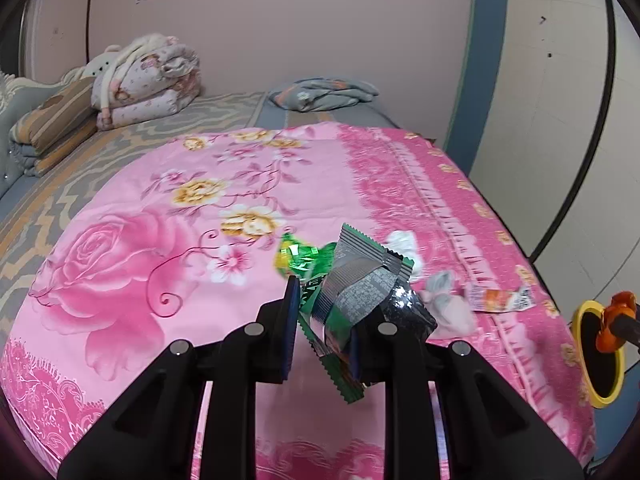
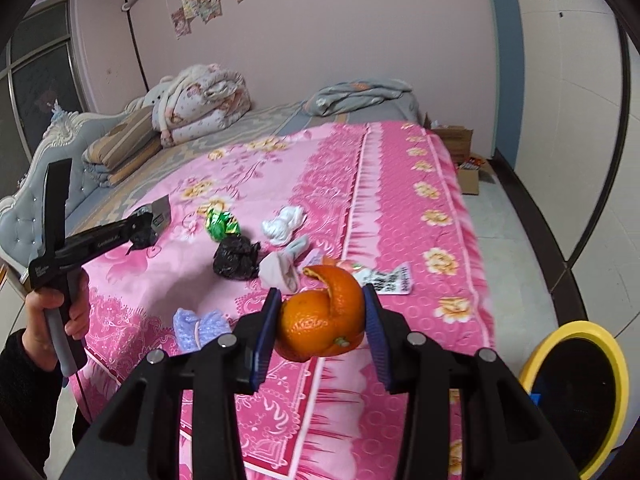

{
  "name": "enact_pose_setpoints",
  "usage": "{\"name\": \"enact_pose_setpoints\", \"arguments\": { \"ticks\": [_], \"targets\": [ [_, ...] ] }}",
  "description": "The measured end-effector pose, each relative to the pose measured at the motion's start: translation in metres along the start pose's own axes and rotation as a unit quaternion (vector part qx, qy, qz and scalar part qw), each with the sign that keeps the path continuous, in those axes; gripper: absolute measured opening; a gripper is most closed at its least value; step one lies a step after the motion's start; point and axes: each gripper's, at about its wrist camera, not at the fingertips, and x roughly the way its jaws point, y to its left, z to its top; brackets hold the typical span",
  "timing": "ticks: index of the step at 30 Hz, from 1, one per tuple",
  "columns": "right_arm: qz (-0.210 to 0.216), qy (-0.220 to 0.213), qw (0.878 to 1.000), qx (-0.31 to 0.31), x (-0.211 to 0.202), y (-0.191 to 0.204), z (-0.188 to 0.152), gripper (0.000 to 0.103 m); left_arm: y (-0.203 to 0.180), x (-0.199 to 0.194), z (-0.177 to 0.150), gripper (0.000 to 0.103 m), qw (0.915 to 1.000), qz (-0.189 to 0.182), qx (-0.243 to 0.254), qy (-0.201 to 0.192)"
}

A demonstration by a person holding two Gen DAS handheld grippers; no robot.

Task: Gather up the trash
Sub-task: 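Carry the wrapper and orange peel in both grippers over the yellow bin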

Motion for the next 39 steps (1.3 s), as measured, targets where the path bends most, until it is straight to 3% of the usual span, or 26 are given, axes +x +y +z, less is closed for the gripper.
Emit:
{"name": "enact_pose_setpoints", "arguments": {
  "ticks": [18,39],
  "targets": [
    [-0.067,-0.075,0.993,0.056,-0.084,-0.078,0.01,0.039,-0.129,-0.04,0.004,0.02,0.9936,-0.099,0.053,-0.012],
    [-0.154,-0.133,0.97,0.137,-0.159,-0.184,0.007,0.039,-0.272,-0.066,0.013,0.02,0.9718,-0.207,0.111,-0.016]
  ]
}}
